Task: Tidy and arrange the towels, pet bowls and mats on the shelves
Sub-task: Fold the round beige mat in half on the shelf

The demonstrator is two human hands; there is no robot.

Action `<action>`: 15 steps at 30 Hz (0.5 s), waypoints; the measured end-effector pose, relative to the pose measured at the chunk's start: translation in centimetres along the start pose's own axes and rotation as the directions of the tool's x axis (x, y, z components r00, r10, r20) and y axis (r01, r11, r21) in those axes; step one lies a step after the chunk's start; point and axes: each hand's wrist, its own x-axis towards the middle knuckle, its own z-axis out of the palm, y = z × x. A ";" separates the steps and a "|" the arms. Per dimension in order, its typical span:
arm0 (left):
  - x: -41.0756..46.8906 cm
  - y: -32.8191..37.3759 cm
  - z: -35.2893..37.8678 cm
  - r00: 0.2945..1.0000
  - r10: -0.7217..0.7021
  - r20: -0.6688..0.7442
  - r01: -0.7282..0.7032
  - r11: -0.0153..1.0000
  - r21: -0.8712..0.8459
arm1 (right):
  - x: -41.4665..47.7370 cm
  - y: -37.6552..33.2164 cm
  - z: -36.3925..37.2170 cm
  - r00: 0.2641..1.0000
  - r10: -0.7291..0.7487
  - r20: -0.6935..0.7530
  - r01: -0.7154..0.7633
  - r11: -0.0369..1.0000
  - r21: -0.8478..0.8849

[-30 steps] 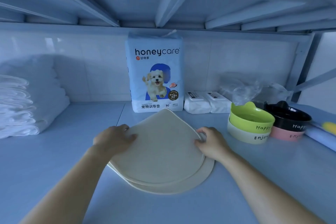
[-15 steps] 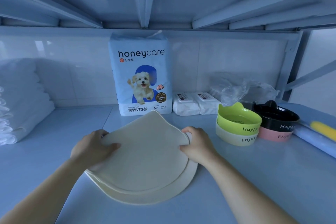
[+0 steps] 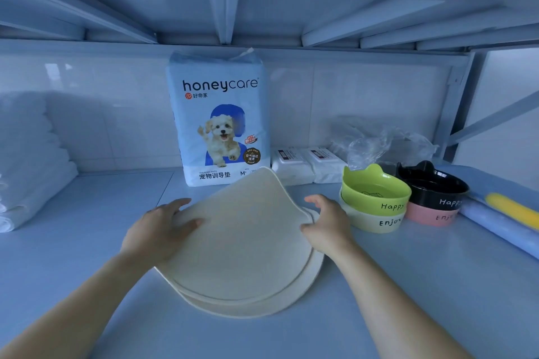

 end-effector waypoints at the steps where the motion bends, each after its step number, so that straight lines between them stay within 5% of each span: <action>1: 0.0 -0.3 -0.1 0.998 -0.023 0.056 0.021 0.999 0.025 | 0.0 0.2 0.0 0.999 0.027 0.021 -0.027 1.000 -0.012; 12: 0.5 -1.9 -3.1 0.943 -0.243 0.225 0.216 0.967 0.136 | -0.1 0.0 0.0 0.992 0.124 0.037 -0.122 0.991 -0.051; 15: 0.4 -1.4 -2.5 0.958 -0.212 0.195 0.204 0.977 0.061 | -0.3 -0.1 -0.1 0.991 0.126 0.036 -0.124 0.990 -0.062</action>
